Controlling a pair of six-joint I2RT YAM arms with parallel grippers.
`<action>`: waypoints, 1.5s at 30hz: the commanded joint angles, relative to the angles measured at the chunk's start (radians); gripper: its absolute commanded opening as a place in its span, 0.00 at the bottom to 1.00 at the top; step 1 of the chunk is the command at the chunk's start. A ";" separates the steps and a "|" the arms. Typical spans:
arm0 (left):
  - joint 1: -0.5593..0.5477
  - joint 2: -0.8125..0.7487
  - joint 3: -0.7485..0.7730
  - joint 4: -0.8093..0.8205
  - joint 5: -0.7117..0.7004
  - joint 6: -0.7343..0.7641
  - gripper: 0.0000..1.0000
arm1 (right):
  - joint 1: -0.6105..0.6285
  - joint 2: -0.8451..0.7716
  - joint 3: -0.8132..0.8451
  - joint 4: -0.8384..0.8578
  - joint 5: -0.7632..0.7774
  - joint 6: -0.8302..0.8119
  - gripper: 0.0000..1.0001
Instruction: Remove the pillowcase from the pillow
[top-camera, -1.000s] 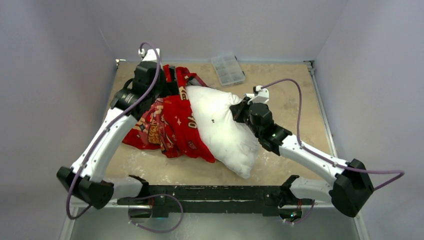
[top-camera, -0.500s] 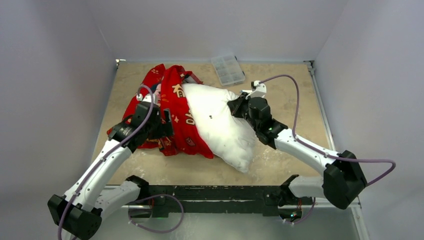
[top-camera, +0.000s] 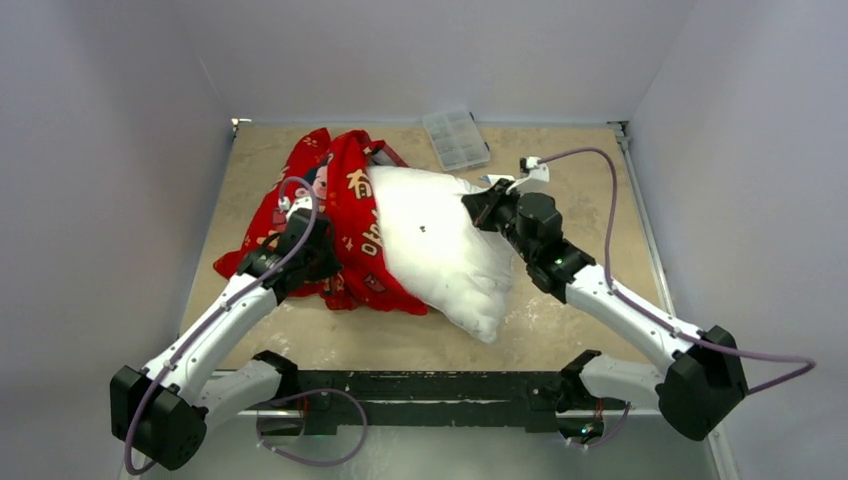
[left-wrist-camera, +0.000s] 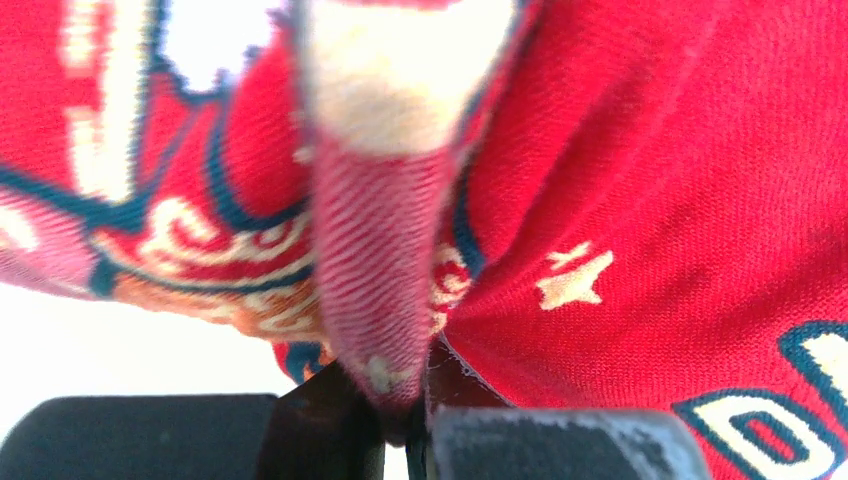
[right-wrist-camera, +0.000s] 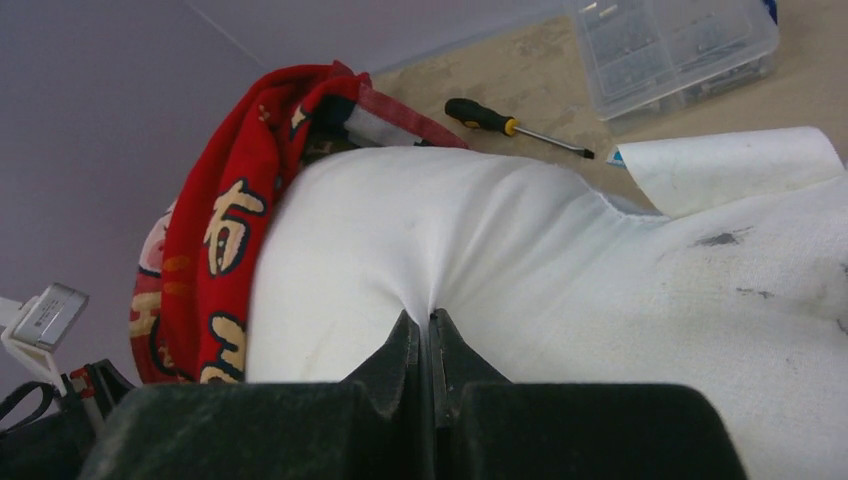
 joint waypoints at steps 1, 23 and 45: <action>0.004 0.018 0.142 -0.130 -0.315 0.034 0.00 | -0.084 -0.121 0.028 0.023 0.054 0.011 0.00; 0.243 0.185 0.236 0.007 -0.583 0.368 0.00 | -0.220 -0.192 0.087 -0.118 0.106 -0.047 0.02; 0.243 0.094 0.133 0.111 -0.364 0.422 0.00 | 0.416 0.149 0.352 -0.278 0.197 -0.249 0.91</action>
